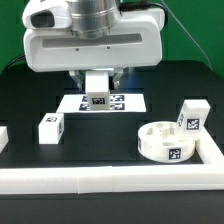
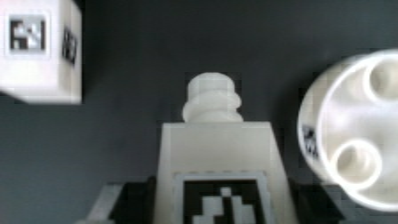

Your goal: Assemble stool

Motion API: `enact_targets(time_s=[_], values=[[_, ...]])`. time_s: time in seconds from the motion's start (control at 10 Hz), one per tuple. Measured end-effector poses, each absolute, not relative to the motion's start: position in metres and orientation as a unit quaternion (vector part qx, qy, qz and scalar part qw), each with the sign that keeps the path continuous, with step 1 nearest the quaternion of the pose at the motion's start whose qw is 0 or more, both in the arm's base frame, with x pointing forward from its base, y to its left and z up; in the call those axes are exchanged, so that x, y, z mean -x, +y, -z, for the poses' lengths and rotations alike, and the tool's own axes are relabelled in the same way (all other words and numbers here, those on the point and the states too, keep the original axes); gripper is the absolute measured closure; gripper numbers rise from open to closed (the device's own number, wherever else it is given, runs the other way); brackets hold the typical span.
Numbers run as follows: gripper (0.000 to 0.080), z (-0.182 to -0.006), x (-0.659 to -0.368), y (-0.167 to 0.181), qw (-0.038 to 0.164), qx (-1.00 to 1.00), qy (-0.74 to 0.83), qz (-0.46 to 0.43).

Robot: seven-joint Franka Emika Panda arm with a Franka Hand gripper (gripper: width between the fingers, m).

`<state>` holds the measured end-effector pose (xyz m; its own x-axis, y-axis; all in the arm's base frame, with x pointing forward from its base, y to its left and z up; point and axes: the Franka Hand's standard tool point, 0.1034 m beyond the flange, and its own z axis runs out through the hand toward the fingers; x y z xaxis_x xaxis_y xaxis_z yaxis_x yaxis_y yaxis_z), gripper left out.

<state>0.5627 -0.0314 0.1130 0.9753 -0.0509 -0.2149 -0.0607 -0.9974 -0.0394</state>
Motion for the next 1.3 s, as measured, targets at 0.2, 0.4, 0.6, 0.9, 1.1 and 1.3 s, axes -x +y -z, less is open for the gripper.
enact_targets(time_s=[0.2,0.4,0.6,0.9,1.1,1.3], values=[[0.0465,-0.114,-0.57,-0.031,0.014,0.999,0.027,-0.04],[0.0465,-0.122,-0.576,-0.02,0.006,0.999,0.023,0.044],[0.0465,-0.114,-0.556,-0.003,-0.004,0.99,0.014,0.141],[0.0465,-0.111,-0.552,-0.005,-0.007,0.989,0.013,0.147],[0.0465,-0.107,-0.552,0.007,-0.002,0.988,0.025,0.154],[0.0465,-0.1,-0.557,0.043,0.012,0.987,0.031,0.155]])
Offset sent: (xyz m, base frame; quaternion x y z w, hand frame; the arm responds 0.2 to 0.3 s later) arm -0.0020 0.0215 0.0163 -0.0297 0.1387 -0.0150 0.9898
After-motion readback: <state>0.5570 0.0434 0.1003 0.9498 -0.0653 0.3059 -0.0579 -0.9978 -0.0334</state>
